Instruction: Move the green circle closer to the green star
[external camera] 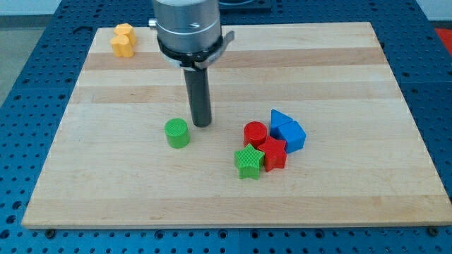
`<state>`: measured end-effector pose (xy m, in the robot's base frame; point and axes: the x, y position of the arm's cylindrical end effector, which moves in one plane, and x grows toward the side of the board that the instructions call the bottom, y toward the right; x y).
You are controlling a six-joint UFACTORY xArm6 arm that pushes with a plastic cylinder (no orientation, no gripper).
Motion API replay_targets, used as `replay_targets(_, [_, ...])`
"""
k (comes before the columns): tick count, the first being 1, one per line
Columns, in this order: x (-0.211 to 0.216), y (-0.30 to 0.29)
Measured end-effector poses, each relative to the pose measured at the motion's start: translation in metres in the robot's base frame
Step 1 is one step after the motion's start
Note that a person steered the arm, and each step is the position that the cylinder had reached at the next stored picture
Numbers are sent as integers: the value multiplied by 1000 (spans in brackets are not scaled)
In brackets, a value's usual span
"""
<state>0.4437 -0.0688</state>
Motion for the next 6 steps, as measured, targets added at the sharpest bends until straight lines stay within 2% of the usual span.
replay_targets(1, [-10,-43])
replay_targets(2, [9,-65])
replay_targets(3, [39,-63])
replay_targets(4, [47,-39])
replay_targets(5, [46,-23])
replay_targets(6, [35,-48])
